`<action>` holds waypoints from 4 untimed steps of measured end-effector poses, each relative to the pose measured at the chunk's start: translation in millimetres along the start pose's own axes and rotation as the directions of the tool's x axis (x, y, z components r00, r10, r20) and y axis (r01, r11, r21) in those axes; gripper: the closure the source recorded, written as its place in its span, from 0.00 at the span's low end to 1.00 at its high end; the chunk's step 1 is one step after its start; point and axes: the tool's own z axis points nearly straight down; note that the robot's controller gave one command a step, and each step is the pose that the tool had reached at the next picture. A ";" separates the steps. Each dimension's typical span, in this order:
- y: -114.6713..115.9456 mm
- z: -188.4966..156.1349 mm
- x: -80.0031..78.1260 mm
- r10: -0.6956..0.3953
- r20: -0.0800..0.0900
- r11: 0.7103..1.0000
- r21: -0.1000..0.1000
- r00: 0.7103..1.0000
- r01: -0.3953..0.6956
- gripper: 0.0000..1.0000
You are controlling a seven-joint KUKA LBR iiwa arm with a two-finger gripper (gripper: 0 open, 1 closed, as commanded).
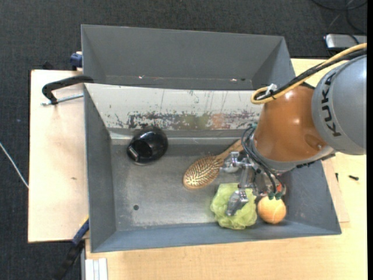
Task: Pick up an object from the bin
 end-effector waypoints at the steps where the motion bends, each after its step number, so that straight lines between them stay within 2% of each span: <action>1: 7.8 -20.6 0.4 -0.083 0.007 0.997 0.001 0.997 0.083 0.00; 2: 5.7 25.6 -5.6 0.084 0.003 0.996 0.000 0.996 -0.084 0.00; 3: 0.4 46.5 0.2 -0.076 0.004 0.997 -0.003 0.997 0.076 1.00; 4: 0.4 46.5 0.2 -0.076 0.004 0.997 -0.003 0.997 0.076 1.00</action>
Offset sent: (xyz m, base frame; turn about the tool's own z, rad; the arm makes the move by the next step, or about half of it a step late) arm 0.0054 0.0043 -0.0494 0.1532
